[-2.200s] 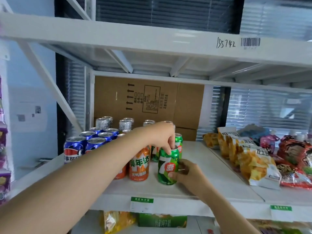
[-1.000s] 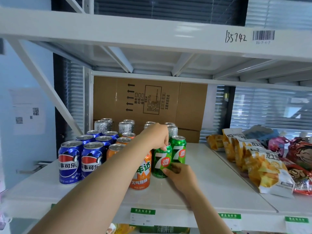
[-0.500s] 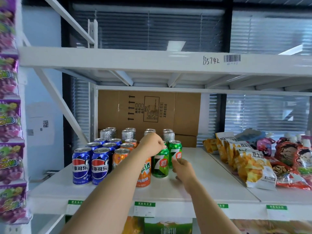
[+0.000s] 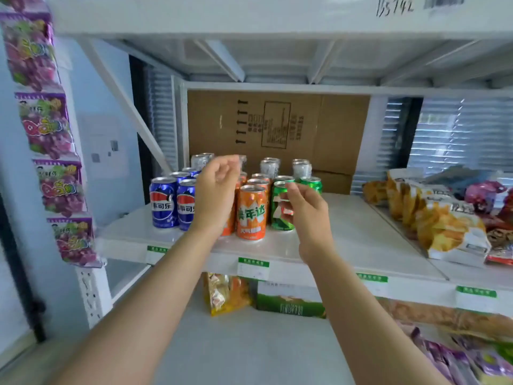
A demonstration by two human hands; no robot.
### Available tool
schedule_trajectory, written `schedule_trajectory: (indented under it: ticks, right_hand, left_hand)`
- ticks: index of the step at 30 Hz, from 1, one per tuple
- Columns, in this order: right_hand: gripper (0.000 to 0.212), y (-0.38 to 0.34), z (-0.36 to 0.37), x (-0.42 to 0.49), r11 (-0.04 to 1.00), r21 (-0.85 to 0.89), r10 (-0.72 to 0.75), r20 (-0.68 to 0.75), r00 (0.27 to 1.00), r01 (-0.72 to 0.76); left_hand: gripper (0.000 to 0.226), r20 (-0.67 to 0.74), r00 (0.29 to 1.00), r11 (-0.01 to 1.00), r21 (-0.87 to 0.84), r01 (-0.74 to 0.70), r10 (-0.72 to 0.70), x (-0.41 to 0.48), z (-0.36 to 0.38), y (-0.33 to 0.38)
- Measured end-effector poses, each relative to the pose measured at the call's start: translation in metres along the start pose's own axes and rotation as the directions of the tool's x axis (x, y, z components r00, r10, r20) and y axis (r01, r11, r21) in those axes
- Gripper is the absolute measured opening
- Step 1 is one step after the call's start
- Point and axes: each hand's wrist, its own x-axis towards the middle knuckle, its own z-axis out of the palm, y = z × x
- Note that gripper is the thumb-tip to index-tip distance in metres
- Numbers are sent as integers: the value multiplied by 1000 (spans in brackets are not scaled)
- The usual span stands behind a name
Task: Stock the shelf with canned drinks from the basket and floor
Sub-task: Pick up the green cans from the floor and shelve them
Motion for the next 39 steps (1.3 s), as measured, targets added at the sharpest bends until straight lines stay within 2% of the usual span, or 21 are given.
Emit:
schedule_trajectory:
  ticks: [5, 11, 15, 19, 23, 25, 27, 30, 35, 39]
  right_hand:
    - [21, 18, 29, -46, 997, 70, 7, 172, 985, -19]
    - [18, 87, 67, -110, 987, 106, 79, 338, 938, -121]
    - [15, 141, 92, -152, 969, 60, 197, 389, 900, -238]
    - [21, 201, 120, -187, 934, -36, 338, 412, 846, -355]
    - [24, 268, 133, -234, 869, -119, 486, 384, 785, -481]
    - [21, 304, 131, -261, 817, -145, 570, 353, 742, -559]
    - [17, 344, 128, -288, 755, -188, 651, 321, 688, -628]
    - [16, 403, 114, -322, 670, -265, 742, 257, 619, -693]
    - [19, 518, 78, -368, 509, -393, 857, 146, 494, -766]
    - [18, 613, 49, -402, 403, -459, 904, 63, 424, -792]
  left_hand:
    - [13, -62, 992, 982, -159, 102, -113, -50, -39, -24]
    - [13, -175, 958, 969, -137, 204, -226, -124, -104, -73]
    - [12, -221, 908, 935, -71, 348, -355, -171, -152, -119]
    - [10, -279, 815, 857, -72, 510, -508, -214, -198, -167]
    - [5, -301, 693, 743, -87, 664, -655, -274, -239, -221]
    - [5, -318, 634, 675, -28, 737, -705, -308, -258, -249]
    - [4, -330, 556, 586, 13, 811, -762, -345, -273, -281]
    - [15, -331, 425, 441, 32, 897, -842, -402, -282, -323]
    - [15, -347, 207, 226, -15, 974, -915, -505, -291, -404]
    - [11, -394, 34, 66, -67, 996, -919, -589, -295, -474]
